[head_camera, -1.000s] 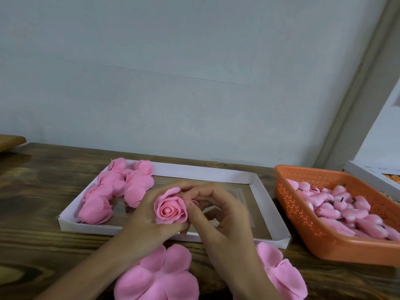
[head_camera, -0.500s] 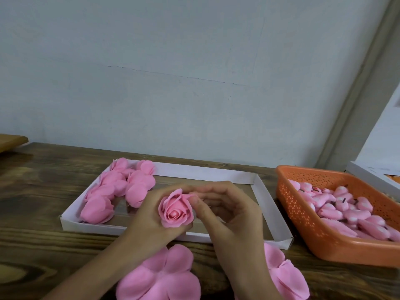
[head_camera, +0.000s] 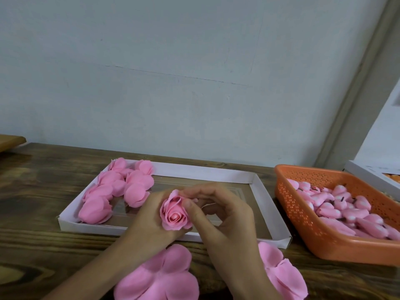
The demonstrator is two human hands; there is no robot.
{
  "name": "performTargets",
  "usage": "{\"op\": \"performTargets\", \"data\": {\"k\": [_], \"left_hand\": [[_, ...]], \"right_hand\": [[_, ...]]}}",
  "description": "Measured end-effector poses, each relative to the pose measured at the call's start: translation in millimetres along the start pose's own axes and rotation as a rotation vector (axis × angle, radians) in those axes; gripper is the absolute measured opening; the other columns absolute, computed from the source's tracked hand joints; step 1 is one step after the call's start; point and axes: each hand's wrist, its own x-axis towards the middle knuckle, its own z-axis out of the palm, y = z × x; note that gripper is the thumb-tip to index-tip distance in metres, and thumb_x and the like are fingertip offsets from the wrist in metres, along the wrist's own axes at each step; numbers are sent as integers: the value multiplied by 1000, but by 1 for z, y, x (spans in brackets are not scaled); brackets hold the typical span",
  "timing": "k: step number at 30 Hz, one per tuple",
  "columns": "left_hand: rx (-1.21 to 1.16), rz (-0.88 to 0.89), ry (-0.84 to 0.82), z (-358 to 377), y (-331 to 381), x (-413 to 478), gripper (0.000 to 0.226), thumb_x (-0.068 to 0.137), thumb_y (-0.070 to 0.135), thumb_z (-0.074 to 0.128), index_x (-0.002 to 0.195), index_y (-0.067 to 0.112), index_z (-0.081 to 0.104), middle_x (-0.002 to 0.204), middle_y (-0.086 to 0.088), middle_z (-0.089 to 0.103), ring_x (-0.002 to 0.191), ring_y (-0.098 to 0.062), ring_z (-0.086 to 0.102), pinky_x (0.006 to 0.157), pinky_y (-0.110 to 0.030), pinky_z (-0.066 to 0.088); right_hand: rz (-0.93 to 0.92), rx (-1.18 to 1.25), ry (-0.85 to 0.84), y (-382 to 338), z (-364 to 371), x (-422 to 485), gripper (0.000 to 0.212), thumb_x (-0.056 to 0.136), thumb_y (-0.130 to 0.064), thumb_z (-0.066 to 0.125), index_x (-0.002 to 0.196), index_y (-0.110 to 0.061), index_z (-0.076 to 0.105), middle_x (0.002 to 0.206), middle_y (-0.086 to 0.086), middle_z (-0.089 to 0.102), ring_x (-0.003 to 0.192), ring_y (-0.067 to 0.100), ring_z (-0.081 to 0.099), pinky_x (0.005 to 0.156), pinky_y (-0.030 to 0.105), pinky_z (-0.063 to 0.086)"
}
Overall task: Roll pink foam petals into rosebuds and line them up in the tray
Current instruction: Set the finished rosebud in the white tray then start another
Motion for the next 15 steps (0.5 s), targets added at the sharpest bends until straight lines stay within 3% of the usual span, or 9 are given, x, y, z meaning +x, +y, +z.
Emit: {"op": "performTargets", "data": {"k": [2,6,9,11,15], "left_hand": [[-2,-31,75,0,-3,1,17,46,60,81,58,58,69,59,23,67,59,9,64,55,-6,46],[89,13,-8,-5,-9,-1,12,63,39,71,75,37,71,69,14,68,64,0,62,56,-17,50],[62,26,3,-2,-8,-1,19,60,40,70,74,53,70,66,25,66,61,6,62,56,-9,46],[2,32,-20,-1,-6,0,27,58,37,73,77,56,71,66,25,68,62,6,64,57,-10,49],[-40,88,-100,-5,0,-1,40,64,24,79,93,51,75,82,21,75,78,3,71,68,-14,54]], "right_hand": [[-11,-26,-21,0,-1,0,32,87,1,77,97,-29,78,93,-16,77,85,15,72,71,23,55],[-73,-107,-54,0,-1,1,26,90,-5,73,98,-29,79,96,-18,77,92,18,70,75,20,51],[-87,-163,-75,0,-1,0,25,92,-10,71,102,-32,79,101,-21,75,102,18,64,78,20,50],[-89,-164,-65,0,-1,0,28,91,-7,74,104,-31,79,101,-18,75,103,16,65,80,17,49],[-121,-142,-9,0,-3,1,29,84,-1,81,101,-23,76,93,-16,75,87,13,71,76,21,55]]}}
